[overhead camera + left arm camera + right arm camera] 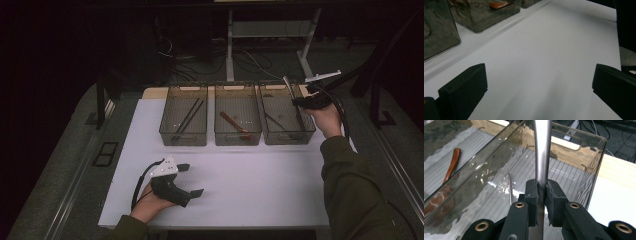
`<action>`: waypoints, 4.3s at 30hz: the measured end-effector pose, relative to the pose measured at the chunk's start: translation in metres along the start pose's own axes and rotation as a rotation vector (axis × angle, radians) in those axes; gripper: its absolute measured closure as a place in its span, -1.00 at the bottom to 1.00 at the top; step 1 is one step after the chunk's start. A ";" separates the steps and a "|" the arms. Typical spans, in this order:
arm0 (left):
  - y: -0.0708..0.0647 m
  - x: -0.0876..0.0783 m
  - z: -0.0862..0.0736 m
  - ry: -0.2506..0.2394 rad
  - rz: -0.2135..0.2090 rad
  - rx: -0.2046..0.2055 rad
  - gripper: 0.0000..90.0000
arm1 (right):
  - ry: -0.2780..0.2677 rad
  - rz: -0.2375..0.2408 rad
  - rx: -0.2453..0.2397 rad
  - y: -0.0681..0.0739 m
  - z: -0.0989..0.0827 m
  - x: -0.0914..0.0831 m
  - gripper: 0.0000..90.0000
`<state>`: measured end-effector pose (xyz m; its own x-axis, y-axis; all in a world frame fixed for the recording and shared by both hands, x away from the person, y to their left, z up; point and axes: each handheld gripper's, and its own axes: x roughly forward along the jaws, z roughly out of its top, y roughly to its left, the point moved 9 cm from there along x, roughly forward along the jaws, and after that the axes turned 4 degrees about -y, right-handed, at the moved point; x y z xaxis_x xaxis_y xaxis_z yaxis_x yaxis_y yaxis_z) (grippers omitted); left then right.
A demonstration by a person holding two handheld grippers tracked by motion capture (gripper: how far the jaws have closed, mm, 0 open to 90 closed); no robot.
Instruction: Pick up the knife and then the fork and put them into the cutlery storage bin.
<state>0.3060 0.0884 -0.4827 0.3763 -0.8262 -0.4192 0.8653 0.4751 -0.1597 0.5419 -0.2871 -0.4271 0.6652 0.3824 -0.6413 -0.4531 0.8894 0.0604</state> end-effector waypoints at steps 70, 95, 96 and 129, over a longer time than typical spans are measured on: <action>0.000 0.003 -0.001 0.018 -0.006 0.006 -1.00 | -0.179 0.154 -0.058 0.073 -0.015 -0.047 -0.57; 0.001 0.002 0.001 0.008 -0.009 0.004 -1.00 | -0.228 0.290 -0.164 0.154 -0.072 -0.073 -0.61; 0.000 0.002 0.001 0.008 -0.010 0.003 -1.00 | -0.234 0.293 -0.166 0.156 -0.074 -0.073 -0.61; 0.000 -0.001 0.001 0.009 -0.002 0.007 -1.00 | -0.260 0.345 -0.133 0.159 -0.155 -0.102 -0.64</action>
<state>0.3064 0.0886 -0.4815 0.3716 -0.8243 -0.4272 0.8684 0.4713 -0.1541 0.3097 -0.2231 -0.4708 0.5813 0.7159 -0.3866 -0.7354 0.6657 0.1269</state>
